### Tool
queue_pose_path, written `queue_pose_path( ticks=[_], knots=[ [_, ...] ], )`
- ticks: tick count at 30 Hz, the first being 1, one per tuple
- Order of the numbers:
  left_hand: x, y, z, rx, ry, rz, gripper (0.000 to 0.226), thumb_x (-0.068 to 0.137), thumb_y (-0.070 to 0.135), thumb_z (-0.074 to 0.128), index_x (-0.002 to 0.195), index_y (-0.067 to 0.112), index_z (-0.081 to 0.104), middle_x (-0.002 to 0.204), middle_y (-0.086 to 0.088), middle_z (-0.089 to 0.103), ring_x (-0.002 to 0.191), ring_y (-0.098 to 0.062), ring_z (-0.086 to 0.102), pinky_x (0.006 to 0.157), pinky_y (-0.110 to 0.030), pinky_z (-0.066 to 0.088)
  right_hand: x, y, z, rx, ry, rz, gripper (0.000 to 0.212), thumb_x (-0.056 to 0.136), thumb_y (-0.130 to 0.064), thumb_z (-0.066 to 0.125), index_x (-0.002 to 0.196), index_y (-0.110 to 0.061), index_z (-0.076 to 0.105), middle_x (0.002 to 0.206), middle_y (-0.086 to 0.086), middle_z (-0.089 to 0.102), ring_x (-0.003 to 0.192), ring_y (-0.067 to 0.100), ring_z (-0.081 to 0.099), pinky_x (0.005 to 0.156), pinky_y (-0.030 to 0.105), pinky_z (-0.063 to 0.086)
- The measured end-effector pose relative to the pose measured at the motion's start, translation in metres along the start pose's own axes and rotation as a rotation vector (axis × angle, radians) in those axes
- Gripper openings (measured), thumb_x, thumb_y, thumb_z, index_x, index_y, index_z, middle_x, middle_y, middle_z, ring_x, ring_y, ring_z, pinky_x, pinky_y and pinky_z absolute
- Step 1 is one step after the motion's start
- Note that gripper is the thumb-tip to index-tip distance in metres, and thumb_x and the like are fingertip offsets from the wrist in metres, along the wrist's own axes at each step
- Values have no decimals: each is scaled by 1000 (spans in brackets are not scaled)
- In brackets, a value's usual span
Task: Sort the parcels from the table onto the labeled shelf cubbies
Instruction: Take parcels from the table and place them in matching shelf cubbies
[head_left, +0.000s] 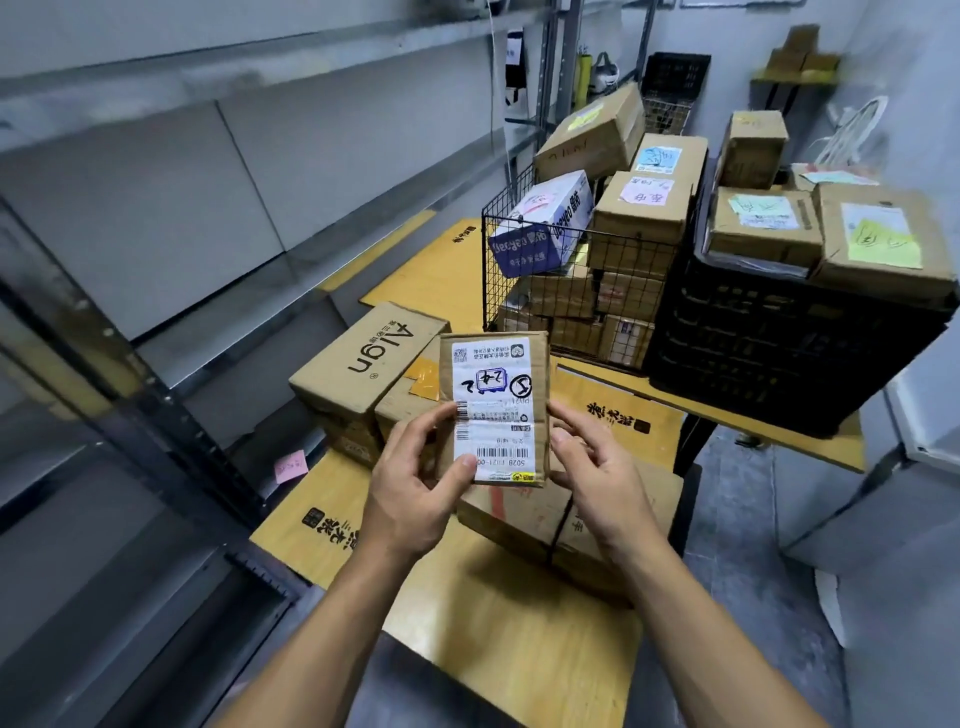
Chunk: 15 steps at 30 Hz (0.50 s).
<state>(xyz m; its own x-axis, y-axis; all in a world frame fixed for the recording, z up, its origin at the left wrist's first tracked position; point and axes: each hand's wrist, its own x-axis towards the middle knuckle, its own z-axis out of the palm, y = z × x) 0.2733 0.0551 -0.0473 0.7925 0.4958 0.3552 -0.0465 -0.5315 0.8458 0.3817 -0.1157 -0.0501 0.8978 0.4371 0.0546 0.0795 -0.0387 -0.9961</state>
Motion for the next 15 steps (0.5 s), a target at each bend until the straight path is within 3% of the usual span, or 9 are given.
queue_pose_path(
  ticks=[3, 6, 10, 15],
  knots=[
    [-5, -10, -18, 127, 40, 36, 51, 81, 40, 66, 128, 47, 48, 124, 19, 51, 115, 3, 49, 88, -4, 37, -1, -7, 16, 23, -125, 19, 33, 91, -45, 63, 123, -52, 60, 122, -9, 68, 114, 14, 66, 92, 46, 58],
    [-12, -16, -36, 172, 76, 59, 54, 82, 37, 67, 132, 41, 49, 127, 14, 49, 115, 4, 48, 90, -5, 38, -5, -10, 41, 45, -188, 2, 52, 79, -48, 74, 124, -58, 52, 124, -8, 65, 117, 18, 65, 93, 47, 58],
    [-23, -19, -69, 214, 156, 67, 53, 82, 34, 68, 132, 34, 50, 127, 15, 45, 118, 8, 44, 94, -4, 35, -7, -17, 87, -13, -187, -52, 65, 74, -47, 75, 130, -59, 45, 120, -10, 68, 113, 10, 66, 96, 47, 56],
    [-49, -34, -131, 265, 207, 14, 53, 82, 29, 69, 133, 25, 54, 130, 10, 46, 122, -6, 47, 103, -30, 44, -21, -25, 158, -15, -223, -61, 63, 75, -37, 76, 127, -57, 46, 116, -2, 71, 111, 19, 67, 93, 55, 55]
  ],
)
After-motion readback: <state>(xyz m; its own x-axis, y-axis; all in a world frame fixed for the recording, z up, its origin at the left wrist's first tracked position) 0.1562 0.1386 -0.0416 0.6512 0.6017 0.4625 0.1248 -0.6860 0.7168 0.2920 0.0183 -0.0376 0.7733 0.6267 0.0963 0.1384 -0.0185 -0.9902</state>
